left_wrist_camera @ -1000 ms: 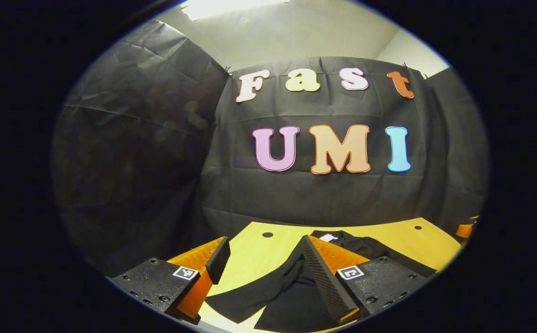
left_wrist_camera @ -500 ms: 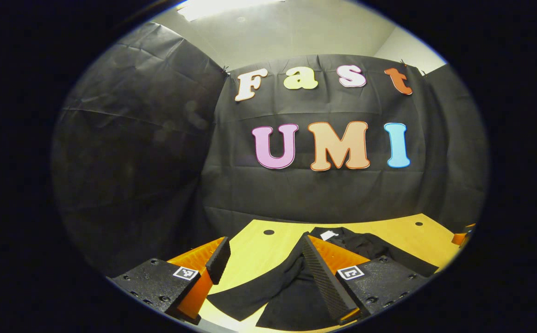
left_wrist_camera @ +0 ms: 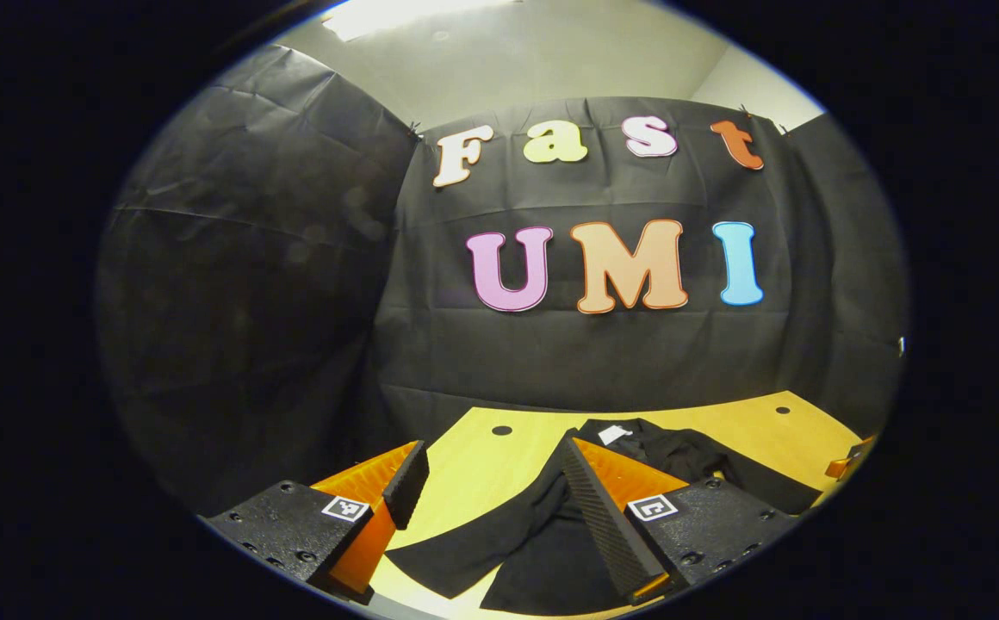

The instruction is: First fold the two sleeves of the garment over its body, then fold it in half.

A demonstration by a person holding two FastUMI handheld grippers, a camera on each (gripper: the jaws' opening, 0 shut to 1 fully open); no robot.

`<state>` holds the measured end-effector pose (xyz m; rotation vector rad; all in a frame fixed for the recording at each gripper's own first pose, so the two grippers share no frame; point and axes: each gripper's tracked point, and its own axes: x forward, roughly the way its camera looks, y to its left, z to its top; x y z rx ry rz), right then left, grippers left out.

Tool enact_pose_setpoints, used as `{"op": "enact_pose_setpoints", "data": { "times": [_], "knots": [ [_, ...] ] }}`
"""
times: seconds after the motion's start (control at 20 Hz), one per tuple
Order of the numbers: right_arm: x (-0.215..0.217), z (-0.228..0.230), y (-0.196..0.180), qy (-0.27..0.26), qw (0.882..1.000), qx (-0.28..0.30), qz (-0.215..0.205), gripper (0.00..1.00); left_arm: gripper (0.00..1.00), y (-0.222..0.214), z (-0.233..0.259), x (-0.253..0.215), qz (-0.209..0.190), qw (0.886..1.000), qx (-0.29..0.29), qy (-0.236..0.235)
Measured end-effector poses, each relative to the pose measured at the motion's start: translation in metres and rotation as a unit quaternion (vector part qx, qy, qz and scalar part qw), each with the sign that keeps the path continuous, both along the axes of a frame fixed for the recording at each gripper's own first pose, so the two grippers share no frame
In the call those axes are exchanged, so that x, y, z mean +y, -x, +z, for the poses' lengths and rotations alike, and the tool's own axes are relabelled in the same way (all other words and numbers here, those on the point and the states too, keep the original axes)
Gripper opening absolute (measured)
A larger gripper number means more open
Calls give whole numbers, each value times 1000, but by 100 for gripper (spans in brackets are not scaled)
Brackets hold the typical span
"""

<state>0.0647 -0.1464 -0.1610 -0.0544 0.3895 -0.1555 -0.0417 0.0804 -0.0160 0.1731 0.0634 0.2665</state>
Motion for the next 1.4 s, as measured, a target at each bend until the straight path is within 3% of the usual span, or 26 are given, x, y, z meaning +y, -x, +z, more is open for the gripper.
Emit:
{"op": "enact_pose_setpoints", "data": {
  "times": [0.25,0.6,0.85,1.05,1.1,1.15,1.2,1.25,1.3,1.35,1.4],
  "knots": [
    [-18,-40,-3,-7,998,59,-16,53,92,2,-5,3,5,1000,13,-24],
    [-30,-85,-5,26,989,142,-3,53,92,2,-24,4,15,999,35,5],
    [-31,-91,-6,42,986,158,1,53,92,2,-27,10,24,999,44,-7],
    [-29,-96,-7,4,988,152,5,53,92,-2,-30,2,16,999,49,-8],
    [-30,-97,-7,0,989,147,6,2,91,-2,-31,0,15,999,51,-7],
    [-30,-98,-8,3,989,146,9,2,91,-2,-33,-1,14,999,52,-6],
    [-30,-99,-8,8,989,144,10,52,91,-3,-34,-2,12,998,54,-3],
    [-28,-99,-9,7,989,145,12,52,91,-4,-35,-4,8,999,54,-2],
    [-26,-99,-8,6,989,147,11,2,92,-4,-36,-5,6,998,55,-2],
    [-23,-99,-9,5,989,149,10,46,92,-5,-38,-4,7,998,57,-5],
    [-22,-99,-8,4,989,151,6,2,92,-5,-38,-3,8,998,57,-8]
  ]
}}
